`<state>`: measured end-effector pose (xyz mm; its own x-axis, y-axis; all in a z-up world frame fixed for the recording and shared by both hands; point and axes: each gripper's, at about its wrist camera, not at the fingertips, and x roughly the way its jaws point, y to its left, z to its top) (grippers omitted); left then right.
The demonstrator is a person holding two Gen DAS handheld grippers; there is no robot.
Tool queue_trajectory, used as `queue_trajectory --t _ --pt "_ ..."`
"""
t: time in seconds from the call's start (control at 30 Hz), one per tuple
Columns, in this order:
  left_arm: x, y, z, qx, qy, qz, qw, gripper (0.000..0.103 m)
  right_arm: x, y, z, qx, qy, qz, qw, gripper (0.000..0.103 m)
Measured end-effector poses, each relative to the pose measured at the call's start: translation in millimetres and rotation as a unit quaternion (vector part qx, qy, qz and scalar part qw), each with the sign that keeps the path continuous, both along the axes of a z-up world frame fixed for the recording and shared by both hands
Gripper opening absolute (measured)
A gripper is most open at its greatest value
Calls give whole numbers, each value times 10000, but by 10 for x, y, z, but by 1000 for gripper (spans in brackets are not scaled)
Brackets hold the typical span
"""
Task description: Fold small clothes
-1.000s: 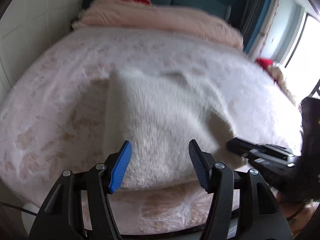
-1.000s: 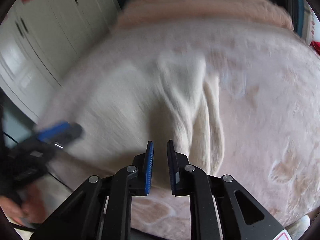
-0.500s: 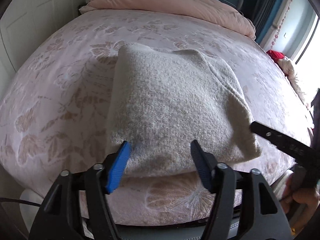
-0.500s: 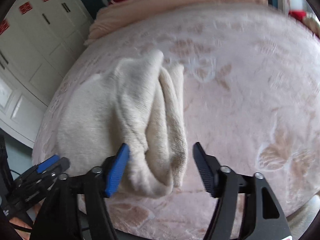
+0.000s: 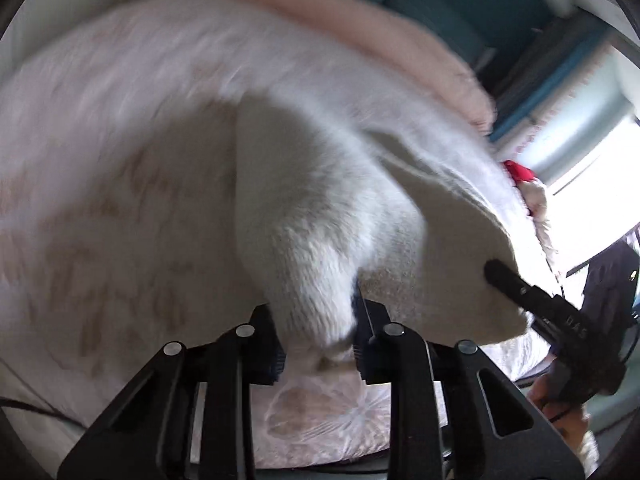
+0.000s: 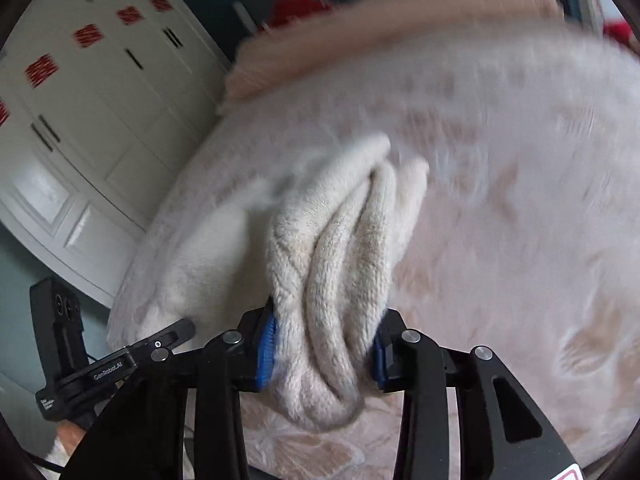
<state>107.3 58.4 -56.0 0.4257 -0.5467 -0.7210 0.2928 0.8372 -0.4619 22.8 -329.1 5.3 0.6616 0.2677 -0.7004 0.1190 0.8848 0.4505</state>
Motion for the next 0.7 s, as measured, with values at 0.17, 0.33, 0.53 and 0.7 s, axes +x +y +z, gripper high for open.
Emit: queue_trajectory --t 0.17,0.33,0.53,0.7 --pt "-2 -277 -361 795 123 -403 9959 36 131 -107 -642 -304 1016 -74 9943 48" --pt "-203 -164 -102 685 15 -60 9976 38 -156 -229 -380 18 466 -585 9972 36" --pt "-246 -225 81 884 -262 1 9957 38 -87 182 -154 -747 269 92 9968 3" --pt "-110 -273 -329 1252 362 90 9914 40 2 209 -658 -525 936 124 9941 0"
